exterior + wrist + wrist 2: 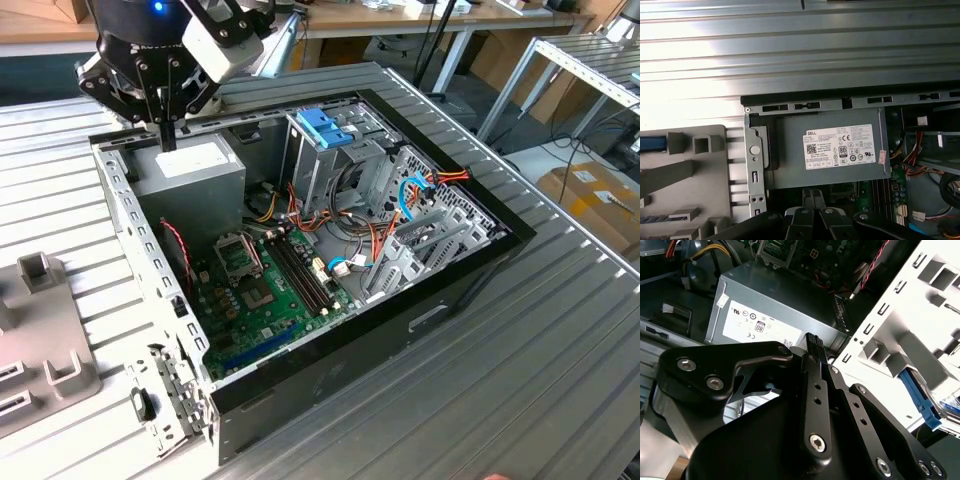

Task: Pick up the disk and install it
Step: 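Reach for the disk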

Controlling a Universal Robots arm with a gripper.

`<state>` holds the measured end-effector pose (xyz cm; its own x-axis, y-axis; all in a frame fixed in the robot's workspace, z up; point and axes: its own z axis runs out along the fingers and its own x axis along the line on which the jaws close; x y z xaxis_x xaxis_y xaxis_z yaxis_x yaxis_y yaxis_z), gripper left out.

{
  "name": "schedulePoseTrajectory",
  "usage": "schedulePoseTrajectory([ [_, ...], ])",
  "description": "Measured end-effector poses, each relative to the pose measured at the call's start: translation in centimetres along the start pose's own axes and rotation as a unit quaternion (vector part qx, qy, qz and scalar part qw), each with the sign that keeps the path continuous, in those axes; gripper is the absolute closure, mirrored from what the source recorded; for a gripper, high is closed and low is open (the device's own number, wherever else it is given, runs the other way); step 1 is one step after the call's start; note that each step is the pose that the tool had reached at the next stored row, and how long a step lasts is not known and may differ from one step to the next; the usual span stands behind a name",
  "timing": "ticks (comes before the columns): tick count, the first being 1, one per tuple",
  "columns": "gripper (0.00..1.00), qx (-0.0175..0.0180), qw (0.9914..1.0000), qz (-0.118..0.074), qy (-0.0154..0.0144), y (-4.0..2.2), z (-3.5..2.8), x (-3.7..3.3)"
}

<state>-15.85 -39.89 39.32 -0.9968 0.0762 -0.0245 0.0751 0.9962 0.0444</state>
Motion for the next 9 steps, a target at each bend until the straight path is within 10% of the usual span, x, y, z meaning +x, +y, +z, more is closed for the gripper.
schedulePoseTrajectory([
  [9,0.89,0.0,1.0,0.0,0.0,-0.04,-0.01,0.57],
])
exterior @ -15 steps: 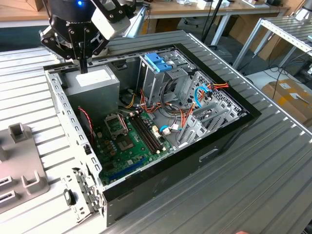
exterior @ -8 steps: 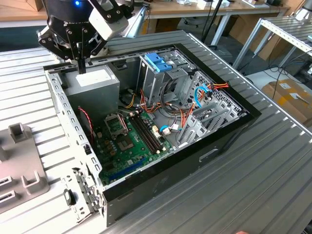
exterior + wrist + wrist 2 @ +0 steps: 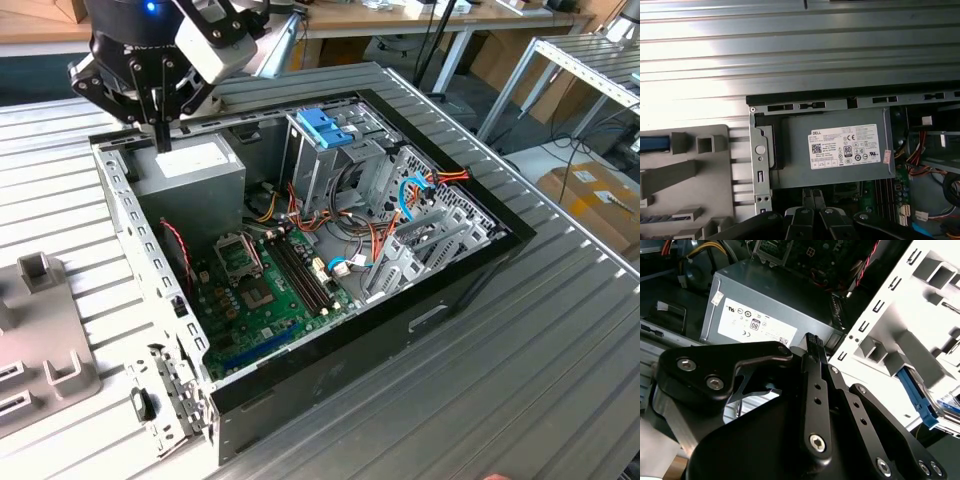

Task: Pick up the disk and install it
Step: 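Reach for the disk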

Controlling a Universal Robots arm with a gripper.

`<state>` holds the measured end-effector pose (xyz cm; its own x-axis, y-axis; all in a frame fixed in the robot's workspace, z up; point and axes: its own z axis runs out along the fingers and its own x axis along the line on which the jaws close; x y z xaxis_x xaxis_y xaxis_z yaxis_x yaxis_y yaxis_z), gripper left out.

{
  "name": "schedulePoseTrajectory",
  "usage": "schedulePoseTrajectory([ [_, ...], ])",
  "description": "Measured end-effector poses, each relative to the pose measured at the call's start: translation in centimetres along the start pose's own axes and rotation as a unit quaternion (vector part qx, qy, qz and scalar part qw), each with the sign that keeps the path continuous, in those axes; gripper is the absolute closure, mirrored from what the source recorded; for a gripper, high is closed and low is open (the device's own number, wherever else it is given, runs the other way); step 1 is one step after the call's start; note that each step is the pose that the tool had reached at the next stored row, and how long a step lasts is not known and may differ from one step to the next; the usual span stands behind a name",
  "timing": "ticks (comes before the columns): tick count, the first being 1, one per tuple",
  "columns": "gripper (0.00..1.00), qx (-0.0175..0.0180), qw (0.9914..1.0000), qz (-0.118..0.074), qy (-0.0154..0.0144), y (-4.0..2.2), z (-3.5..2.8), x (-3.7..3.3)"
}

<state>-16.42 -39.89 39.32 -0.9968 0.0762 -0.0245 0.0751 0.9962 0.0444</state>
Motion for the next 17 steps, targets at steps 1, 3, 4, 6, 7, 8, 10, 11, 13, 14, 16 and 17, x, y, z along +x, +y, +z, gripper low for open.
schedulePoseTrajectory([
  [1,0.89,0.0,1.0,0.0,0.0,0.0,0.0,0.05],
  [3,0.89,0.0,1.0,0.0,0.0,-0.01,0.0,0.16],
  [4,0.89,0.0,1.0,0.0,0.0,-0.02,0.0,0.23],
  [6,0.89,0.0,1.0,0.0,0.0,-0.02,0.0,0.35],
  [7,0.89,0.0,1.0,0.0,0.0,-0.03,0.0,0.39],
  [8,0.89,0.0,1.0,0.0,0.0,-0.03,-0.01,0.45],
  [10,0.89,0.0,1.0,0.0,0.0,-0.04,-0.01,0.56],
  [11,0.89,0.0,1.0,0.0,0.0,-0.05,-0.01,0.61],
  [13,0.89,0.0,1.0,0.0,0.0,-0.05,-0.01,0.73],
  [14,0.89,0.0,1.0,0.0,0.0,-0.06,-0.02,0.82],
  [16,0.89,0.0,1.0,0.0,0.0,-0.07,-0.01,0.92],
  [17,0.89,0.0,1.0,0.0,0.0,-0.08,-0.02,0.99],
])
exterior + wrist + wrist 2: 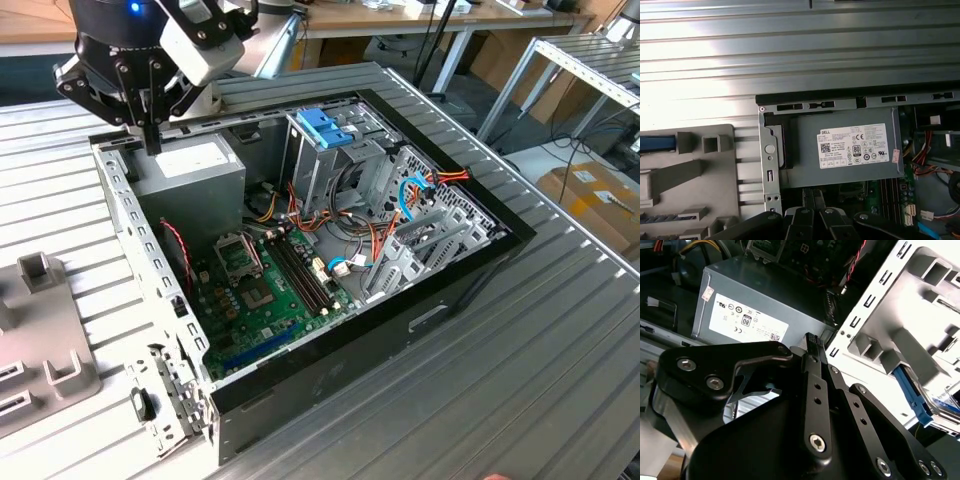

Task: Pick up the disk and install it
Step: 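Reach for the disk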

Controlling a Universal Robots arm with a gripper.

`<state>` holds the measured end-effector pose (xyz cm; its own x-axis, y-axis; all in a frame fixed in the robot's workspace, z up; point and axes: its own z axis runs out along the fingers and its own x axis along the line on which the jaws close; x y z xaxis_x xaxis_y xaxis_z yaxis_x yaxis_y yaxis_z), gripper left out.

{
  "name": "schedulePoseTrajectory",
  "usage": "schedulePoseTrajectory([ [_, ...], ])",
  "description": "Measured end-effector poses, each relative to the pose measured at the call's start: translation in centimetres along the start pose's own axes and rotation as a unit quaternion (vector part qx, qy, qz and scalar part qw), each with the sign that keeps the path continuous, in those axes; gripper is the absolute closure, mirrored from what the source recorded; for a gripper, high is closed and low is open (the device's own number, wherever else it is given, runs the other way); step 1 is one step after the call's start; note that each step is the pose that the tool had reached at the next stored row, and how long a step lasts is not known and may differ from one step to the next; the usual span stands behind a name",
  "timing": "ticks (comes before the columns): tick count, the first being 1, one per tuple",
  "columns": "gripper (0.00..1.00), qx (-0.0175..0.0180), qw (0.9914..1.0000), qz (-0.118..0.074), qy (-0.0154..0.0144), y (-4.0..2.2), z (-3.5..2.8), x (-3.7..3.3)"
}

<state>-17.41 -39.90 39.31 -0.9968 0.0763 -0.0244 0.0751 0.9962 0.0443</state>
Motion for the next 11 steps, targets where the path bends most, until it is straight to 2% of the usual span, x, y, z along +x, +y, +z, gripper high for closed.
schedulePoseTrajectory([
  [11,0.89,0.0,1.0,0.0,0.0,-0.1,-0.01,1.28],
])
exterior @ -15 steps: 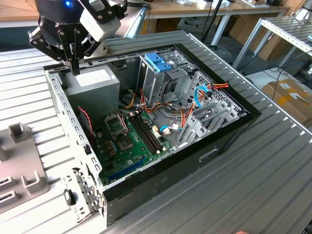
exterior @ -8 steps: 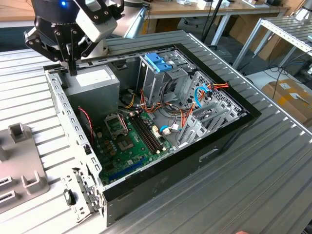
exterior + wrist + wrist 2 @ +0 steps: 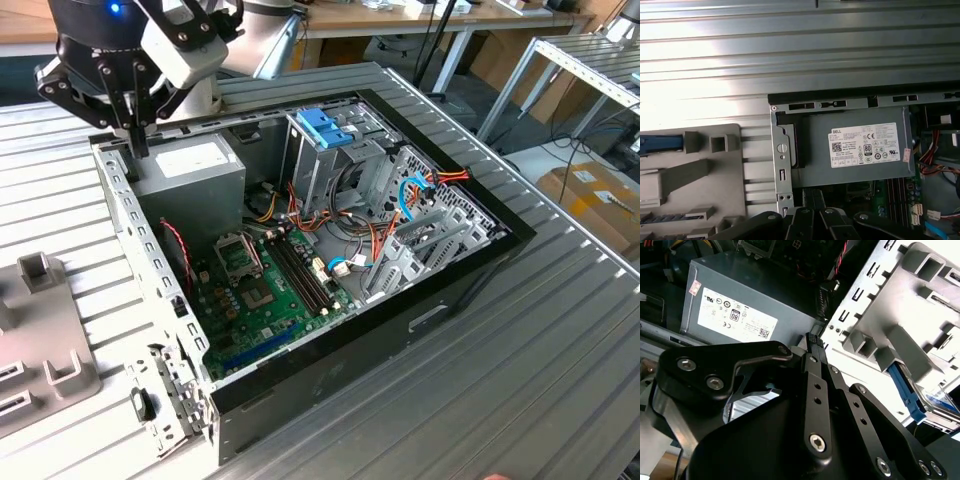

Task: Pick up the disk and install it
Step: 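Reach for the disk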

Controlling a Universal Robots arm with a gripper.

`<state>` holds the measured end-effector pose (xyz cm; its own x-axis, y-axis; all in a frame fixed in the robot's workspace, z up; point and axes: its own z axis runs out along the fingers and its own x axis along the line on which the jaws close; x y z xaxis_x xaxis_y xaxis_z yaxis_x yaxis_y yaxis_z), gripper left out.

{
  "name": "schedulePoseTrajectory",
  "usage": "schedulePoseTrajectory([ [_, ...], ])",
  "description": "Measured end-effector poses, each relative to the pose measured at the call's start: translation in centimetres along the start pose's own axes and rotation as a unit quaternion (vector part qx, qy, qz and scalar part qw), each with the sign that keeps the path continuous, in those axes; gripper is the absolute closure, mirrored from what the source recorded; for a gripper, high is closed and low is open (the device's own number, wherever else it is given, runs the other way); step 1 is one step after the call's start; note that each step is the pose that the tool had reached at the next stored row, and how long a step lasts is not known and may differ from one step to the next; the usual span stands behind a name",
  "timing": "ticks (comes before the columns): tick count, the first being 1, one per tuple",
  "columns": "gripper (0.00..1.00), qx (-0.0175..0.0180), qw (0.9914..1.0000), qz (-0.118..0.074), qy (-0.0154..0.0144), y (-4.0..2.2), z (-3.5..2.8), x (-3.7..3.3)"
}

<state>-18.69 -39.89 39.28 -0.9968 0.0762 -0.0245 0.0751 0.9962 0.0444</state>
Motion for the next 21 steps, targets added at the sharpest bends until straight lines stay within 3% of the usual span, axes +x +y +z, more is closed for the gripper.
schedulePoseTrajectory([
  [21,0.89,0.0,1.0,0.0,0.0,-0.14,-0.04,1.91],
])
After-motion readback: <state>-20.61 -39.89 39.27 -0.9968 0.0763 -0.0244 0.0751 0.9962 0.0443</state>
